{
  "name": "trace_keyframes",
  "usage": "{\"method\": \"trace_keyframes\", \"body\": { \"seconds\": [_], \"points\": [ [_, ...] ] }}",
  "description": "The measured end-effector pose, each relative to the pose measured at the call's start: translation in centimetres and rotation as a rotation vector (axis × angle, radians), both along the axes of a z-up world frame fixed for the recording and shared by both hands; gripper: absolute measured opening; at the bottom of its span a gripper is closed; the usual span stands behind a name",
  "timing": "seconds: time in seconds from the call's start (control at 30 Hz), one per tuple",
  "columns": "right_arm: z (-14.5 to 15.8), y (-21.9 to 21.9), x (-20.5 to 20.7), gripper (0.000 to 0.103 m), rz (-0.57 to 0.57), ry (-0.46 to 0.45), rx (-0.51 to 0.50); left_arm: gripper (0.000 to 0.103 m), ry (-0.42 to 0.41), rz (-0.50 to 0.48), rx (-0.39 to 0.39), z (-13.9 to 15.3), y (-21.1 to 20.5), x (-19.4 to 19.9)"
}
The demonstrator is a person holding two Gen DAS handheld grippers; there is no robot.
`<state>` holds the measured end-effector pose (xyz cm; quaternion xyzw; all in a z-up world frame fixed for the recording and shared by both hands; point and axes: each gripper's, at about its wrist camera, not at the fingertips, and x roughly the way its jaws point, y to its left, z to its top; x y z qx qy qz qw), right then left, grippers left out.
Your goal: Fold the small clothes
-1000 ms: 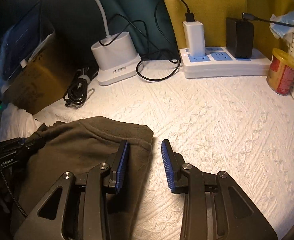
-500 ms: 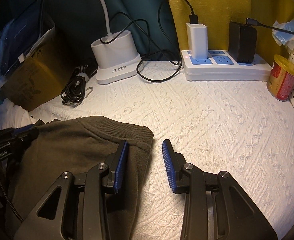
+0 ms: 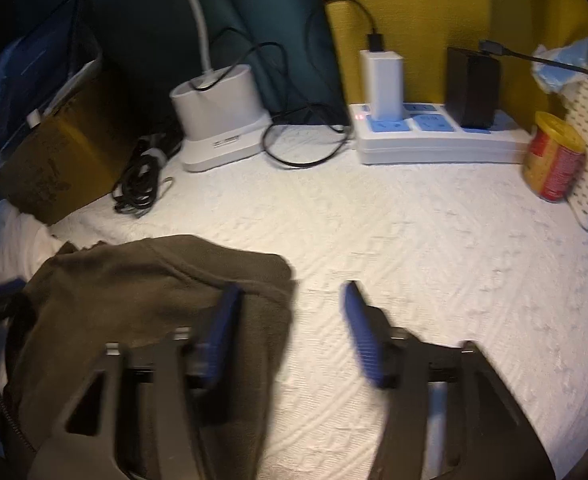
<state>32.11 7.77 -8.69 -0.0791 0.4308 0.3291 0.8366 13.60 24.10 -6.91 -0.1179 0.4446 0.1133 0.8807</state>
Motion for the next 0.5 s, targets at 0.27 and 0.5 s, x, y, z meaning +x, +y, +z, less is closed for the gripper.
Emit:
{"method": "trace_keyframes", "body": {
  "seconds": [0.27,0.5],
  "points": [
    [0.5,-0.7,-1.2,0.071,0.007,-0.005,-0.014,0.022,0.022,0.017,-0.015,-1.4,0.4,-1.4],
    [0.5,-1.2,-4.1,0.071,0.027,0.006,-0.043,0.022,0.000,0.006,0.001,-1.7,0.3,-1.7]
  ]
}}
